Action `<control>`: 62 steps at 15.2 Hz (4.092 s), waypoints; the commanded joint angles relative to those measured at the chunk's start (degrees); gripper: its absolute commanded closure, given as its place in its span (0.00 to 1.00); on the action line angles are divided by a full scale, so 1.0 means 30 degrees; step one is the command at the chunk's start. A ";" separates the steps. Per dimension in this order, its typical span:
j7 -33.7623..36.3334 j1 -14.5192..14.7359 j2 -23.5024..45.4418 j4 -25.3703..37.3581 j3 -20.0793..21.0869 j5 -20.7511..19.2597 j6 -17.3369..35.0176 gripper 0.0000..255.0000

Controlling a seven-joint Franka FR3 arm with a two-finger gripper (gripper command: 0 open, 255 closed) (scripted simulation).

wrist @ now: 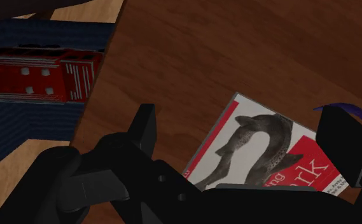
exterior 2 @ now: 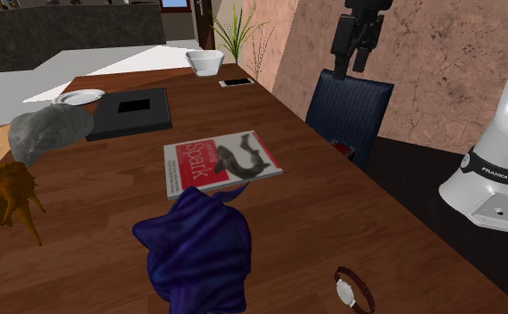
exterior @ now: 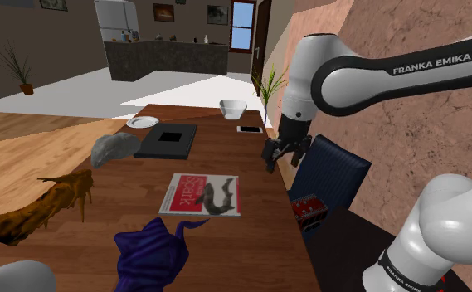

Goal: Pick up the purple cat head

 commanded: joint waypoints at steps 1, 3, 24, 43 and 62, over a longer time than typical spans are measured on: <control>0.0947 0.0096 0.0903 -0.0183 0.0728 0.0358 0.1359 0.00; 0.1929 0.0117 0.2064 0.0006 0.1479 0.0549 0.2574 0.00; 1.6730 0.1973 1.8210 0.9055 0.4180 -0.8839 1.0382 0.00; 1.8233 0.3220 2.0645 1.0017 0.2940 -1.0446 1.1838 1.00; 1.6843 0.2183 1.8045 1.0513 0.4321 -0.8442 0.8922 1.00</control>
